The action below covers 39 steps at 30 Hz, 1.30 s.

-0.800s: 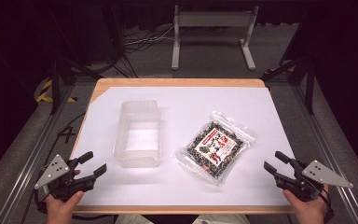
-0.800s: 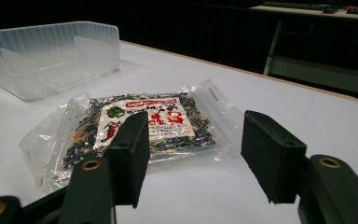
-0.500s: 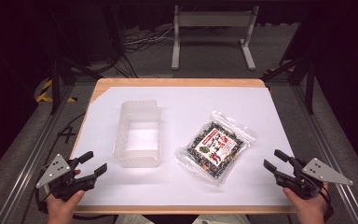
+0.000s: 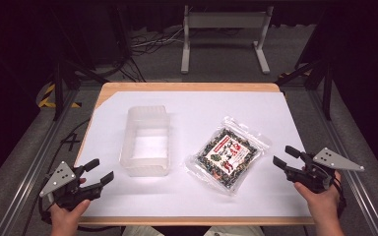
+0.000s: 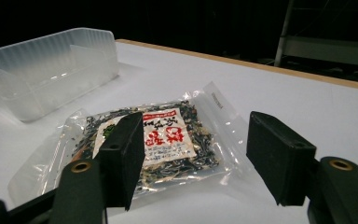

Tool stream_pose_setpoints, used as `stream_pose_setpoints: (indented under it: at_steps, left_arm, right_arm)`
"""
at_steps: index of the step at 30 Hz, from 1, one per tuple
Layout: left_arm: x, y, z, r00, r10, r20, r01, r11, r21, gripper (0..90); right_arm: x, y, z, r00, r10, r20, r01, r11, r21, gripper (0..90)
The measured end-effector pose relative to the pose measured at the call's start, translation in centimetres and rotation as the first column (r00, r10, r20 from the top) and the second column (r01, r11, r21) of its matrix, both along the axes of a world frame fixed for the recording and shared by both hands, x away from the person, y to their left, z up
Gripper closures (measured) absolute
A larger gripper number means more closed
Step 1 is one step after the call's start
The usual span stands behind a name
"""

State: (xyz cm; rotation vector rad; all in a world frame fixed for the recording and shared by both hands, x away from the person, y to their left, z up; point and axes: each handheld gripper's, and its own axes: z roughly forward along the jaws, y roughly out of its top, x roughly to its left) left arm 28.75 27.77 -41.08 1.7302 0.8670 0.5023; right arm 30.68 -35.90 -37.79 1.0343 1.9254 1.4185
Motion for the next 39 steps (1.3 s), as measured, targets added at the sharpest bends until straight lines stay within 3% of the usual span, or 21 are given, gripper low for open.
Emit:
stream_pose_setpoints:
  at_steps: [8, 14, 20, 22, 30, 34, 39]
  left_arm:
    - [0.0, 0.0, -0.2, 1.0000, -0.002, -0.006, 0.002, 1.0000, 0.004, 30.6]
    - [-0.1, 0.1, -0.2, 1.0000, 0.003, -0.009, -0.003, 1.0000, 0.002, 30.0]
    - [-0.2, 0.2, -0.2, 0.9999, 0.006, -0.009, -0.006, 0.9999, 0.010, 29.8]
    - [-0.2, 0.2, -0.2, 0.9999, 0.009, -0.010, -0.009, 0.9999, 0.007, 29.8]
    - [-0.3, 0.2, -0.3, 0.9999, 0.008, -0.011, -0.008, 0.9999, 0.010, 29.9]
    - [-0.2, 0.2, -0.4, 0.9998, 0.009, -0.016, -0.009, 0.9999, 0.010, 29.9]
    - [-0.3, 0.2, -0.3, 0.9999, 0.007, -0.011, -0.007, 0.9998, 0.016, 30.0]
  right_arm:
    - [2.3, 0.1, 1.2, 0.9999, -0.013, 0.005, 0.013, 0.9998, 0.016, 35.3]
    - [4.2, 0.3, 1.3, 0.9997, -0.022, -0.013, 0.023, 0.9984, 0.052, 33.4]
    - [5.5, 0.6, 1.2, 0.9995, -0.022, -0.023, 0.023, 0.9980, 0.059, 32.7]
    - [6.0, 0.8, 1.0, 0.9993, -0.010, -0.035, 0.013, 0.9975, 0.070, 33.5]
    - [7.8, 1.4, 0.1, 0.9946, -0.041, -0.095, 0.045, 0.9983, 0.036, 35.9]
    - [8.6, 1.5, -0.6, 0.9873, -0.044, -0.153, 0.050, 0.9982, 0.035, 38.9]
    - [9.2, 1.4, -1.6, 0.9742, -0.095, -0.205, 0.096, 0.9953, -0.005, 40.8]
